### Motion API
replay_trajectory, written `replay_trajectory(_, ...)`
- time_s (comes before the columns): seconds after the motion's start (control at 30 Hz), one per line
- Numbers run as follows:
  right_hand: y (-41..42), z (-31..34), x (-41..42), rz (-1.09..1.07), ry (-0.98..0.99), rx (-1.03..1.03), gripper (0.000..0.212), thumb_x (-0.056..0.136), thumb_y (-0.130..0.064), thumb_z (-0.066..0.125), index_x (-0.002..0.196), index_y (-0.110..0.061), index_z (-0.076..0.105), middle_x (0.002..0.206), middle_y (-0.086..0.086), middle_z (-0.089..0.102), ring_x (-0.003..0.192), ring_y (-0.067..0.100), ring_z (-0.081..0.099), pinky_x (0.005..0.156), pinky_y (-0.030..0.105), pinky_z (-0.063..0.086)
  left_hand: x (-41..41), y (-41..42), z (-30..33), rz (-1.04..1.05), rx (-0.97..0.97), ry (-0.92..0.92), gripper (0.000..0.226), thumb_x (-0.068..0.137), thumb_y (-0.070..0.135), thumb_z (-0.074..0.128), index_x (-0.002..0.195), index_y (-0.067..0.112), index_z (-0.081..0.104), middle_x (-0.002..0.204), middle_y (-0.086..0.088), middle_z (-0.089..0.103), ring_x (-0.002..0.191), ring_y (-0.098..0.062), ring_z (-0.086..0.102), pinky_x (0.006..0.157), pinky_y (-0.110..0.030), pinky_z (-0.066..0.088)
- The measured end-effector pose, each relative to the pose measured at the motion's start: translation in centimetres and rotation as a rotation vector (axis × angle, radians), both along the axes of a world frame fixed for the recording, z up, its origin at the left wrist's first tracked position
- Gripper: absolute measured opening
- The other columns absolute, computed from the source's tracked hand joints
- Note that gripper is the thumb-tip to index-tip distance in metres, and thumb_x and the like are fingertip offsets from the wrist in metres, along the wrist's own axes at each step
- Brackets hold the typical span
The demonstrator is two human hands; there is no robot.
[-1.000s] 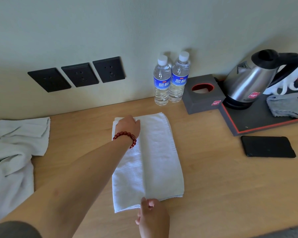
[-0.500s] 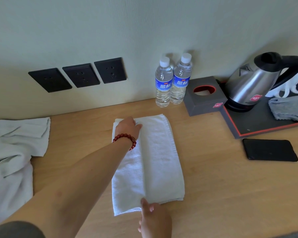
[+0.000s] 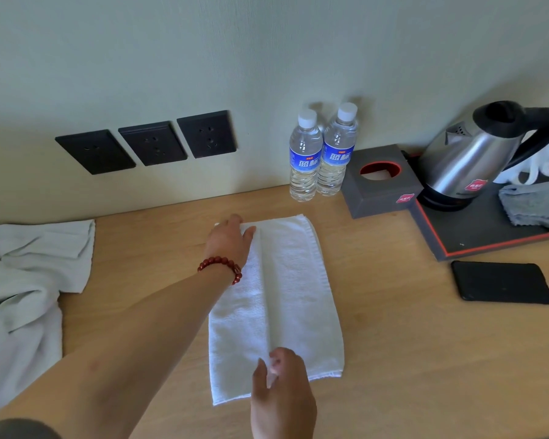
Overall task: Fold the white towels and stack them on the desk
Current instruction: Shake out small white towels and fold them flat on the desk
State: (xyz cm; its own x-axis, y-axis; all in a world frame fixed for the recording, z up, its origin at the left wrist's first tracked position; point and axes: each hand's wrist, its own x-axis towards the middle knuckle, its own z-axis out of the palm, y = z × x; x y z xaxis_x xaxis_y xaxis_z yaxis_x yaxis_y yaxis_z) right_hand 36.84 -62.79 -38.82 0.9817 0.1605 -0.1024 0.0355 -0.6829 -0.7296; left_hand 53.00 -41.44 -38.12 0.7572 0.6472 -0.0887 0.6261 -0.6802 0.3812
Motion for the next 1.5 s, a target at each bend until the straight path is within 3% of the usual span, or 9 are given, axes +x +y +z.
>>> replay_trajectory(0.2,-0.1,-1.4,0.3,0.175,0.028,-0.148,0.067,0.046,-0.027,0.091,0.105,-0.032,0.060,0.090,-0.008,0.058,0.072,0.017,0.065,0.047,0.027,0.050,-1.2,2.8,-1.7,-0.093,0.290,0.182,0.044,0.100,0.053,0.040,0.128,0.024,0.058,0.127,-0.004,0.054,0.121,-0.028,0.044,0.102,-0.042,0.038)
replay_trajectory(0.37,-0.8,-1.9,0.5,0.203,-0.031,-0.282,0.070,0.044,-0.020,0.088,0.112,-0.018,0.072,0.096,0.002,0.063,0.076,0.028,0.064,0.057,0.039,0.054,-3.5,3.7,-2.3,-0.094,0.232,0.150,0.043,0.101,0.048,0.040,0.135,0.025,0.053,0.142,-0.005,0.049,0.137,-0.029,0.036,0.111,-0.047,0.034)
replay_trajectory(0.67,-3.3,-1.9,5.6,0.249,-0.245,-0.379,0.055,0.066,-0.019,0.040,0.110,-0.021,0.072,0.107,0.000,0.065,0.094,0.031,0.060,0.092,0.047,0.044,-11.3,2.6,-3.8,0.147,0.245,0.017,0.027,0.091,0.024,0.062,0.109,0.003,0.064,0.119,-0.018,0.060,0.110,-0.041,0.053,0.088,-0.052,0.046)
replay_trajectory(0.87,-3.9,-0.2,14.0,0.506,-0.261,-0.501,0.058,0.070,-0.016,0.031,0.109,-0.030,0.071,0.107,-0.005,0.064,0.100,0.027,0.062,0.096,0.048,0.046,-18.8,-0.4,-2.0,0.375,0.150,0.198,0.035,0.090,0.047,0.059,0.102,0.015,0.063,0.132,-0.010,0.049,0.123,-0.036,0.040,0.103,-0.053,0.034)
replay_trajectory(0.97,-3.0,0.9,17.5,0.635,-0.212,-0.588,0.050,0.084,-0.010,0.049,0.126,-0.034,0.062,0.125,-0.009,0.058,0.122,0.021,0.052,0.112,0.043,0.030,-21.2,-2.6,-1.4,0.315,0.160,0.177,0.034,0.080,0.041,0.073,0.102,0.019,0.060,0.135,-0.010,0.046,0.121,-0.038,0.042,0.100,-0.056,0.037)
replay_trajectory(1.03,-2.6,1.4,18.9,0.662,-0.206,-0.600,0.048,0.088,-0.008,0.050,0.129,-0.033,0.057,0.129,-0.010,0.055,0.126,0.019,0.047,0.116,0.040,0.023,-21.8,-3.6,-1.0,0.252,0.192,0.158,0.057,0.069,0.031,0.083,0.117,0.017,0.055,0.138,-0.013,0.042,0.117,-0.041,0.045,0.096,-0.059,0.040)
replay_trajectory(1.17,-2.6,1.6,19.8,0.626,-0.234,-0.606,0.048,0.088,-0.006,0.051,0.129,-0.029,0.058,0.128,-0.009,0.058,0.124,0.018,0.048,0.112,0.035,0.028,-20.4,-2.6,0.4,0.008,0.332,0.150,0.088,0.066,0.030,0.084,0.143,0.027,0.043,0.151,-0.016,0.030,0.134,-0.042,0.034,0.099,-0.063,0.040)
replay_trajectory(1.33,-3.4,1.0,19.2,0.588,-0.170,-0.588,0.044,0.091,-0.015,0.055,0.132,-0.030,0.059,0.126,-0.008,0.059,0.116,0.018,0.052,0.103,0.031,0.037,-15.5,0.4,1.4,-0.118,0.321,0.241,0.063,0.091,0.060,0.053,0.146,0.031,0.044,0.159,-0.003,0.028,0.150,-0.028,0.011,0.119,-0.049,0.016)
replay_trajectory(1.5,-3.4,1.5,19.8,0.585,-0.162,-0.621,0.037,0.089,-0.011,0.056,0.121,-0.028,0.062,0.114,-0.005,0.056,0.104,0.019,0.051,0.091,0.030,0.041,-12.4,0.5,1.4,-0.309,0.127,0.347,0.042,0.097,0.048,0.049,0.132,0.026,0.053,0.137,0.005,0.048,0.128,-0.017,0.044,0.105,-0.033,0.042)
